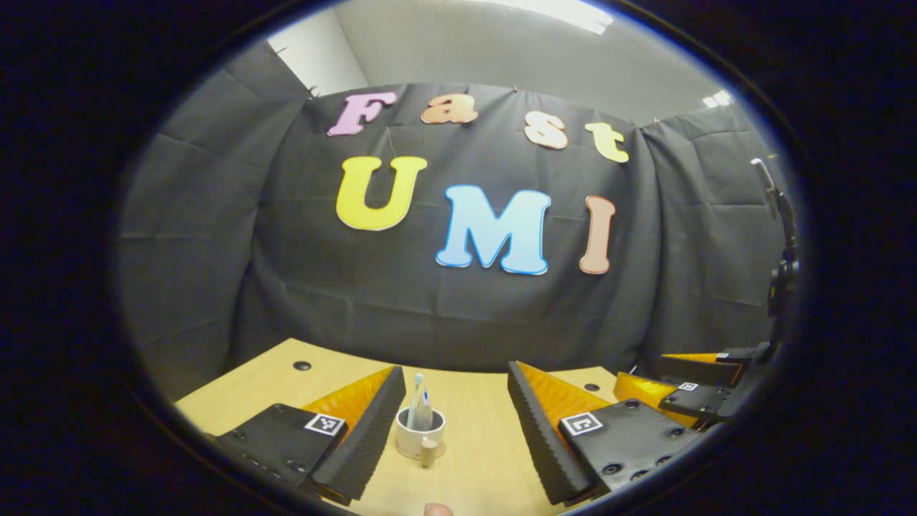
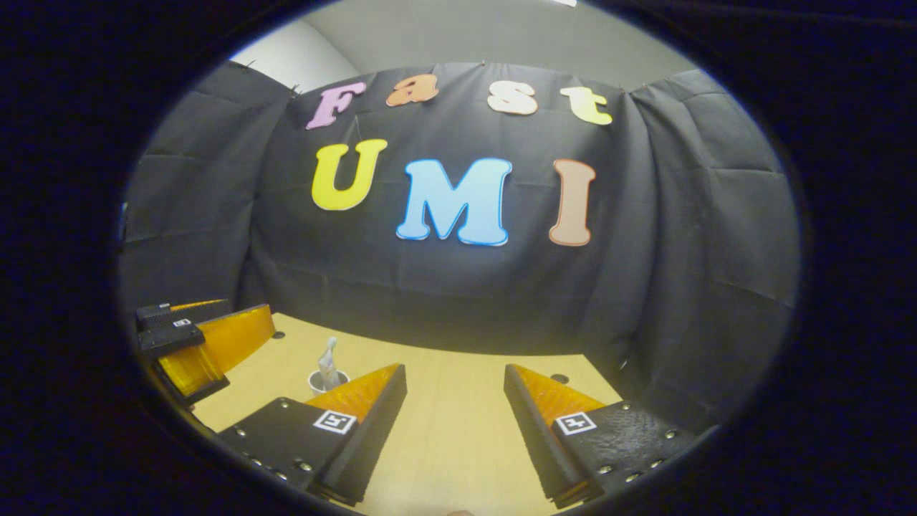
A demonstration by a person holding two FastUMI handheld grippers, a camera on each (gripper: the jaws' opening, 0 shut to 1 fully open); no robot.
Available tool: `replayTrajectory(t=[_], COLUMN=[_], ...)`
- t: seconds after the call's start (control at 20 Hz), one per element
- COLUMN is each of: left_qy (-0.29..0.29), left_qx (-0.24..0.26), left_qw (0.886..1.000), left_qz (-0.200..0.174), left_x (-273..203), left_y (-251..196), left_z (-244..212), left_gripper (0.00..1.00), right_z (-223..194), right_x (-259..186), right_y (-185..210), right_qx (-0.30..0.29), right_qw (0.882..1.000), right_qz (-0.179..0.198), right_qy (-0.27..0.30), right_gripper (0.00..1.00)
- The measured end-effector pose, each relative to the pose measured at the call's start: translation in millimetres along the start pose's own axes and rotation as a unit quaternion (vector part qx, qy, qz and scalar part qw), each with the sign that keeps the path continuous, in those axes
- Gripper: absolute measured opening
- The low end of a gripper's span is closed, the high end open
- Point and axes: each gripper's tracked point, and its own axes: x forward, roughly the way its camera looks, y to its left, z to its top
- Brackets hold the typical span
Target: Put the toothbrush and toothpaste on the desktop into the cup, then pick up the cup and place it on the coaster on the desktop.
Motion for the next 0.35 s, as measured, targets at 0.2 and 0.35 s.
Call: replayTrajectory(t=[0.2,0.35], left_qy=[-0.020,-0.025], left_qx=[-0.001,0.001], left_qw=[1.000,0.999], left_qz=[0.010,0.025], left_x=[-17,-25], left_y=[0,8], left_z=[6,2], left_gripper=[0.94,0.89], right_z=[14,19], right_x=[-14,-20], right_y=[-4,-7], right_qx=[-0.021,-0.040], right_qw=[0.999,0.996], right_qz=[-0.008,-0.022], right_qy=[-0.047,-0.074], right_gripper=[0.86,0.87])
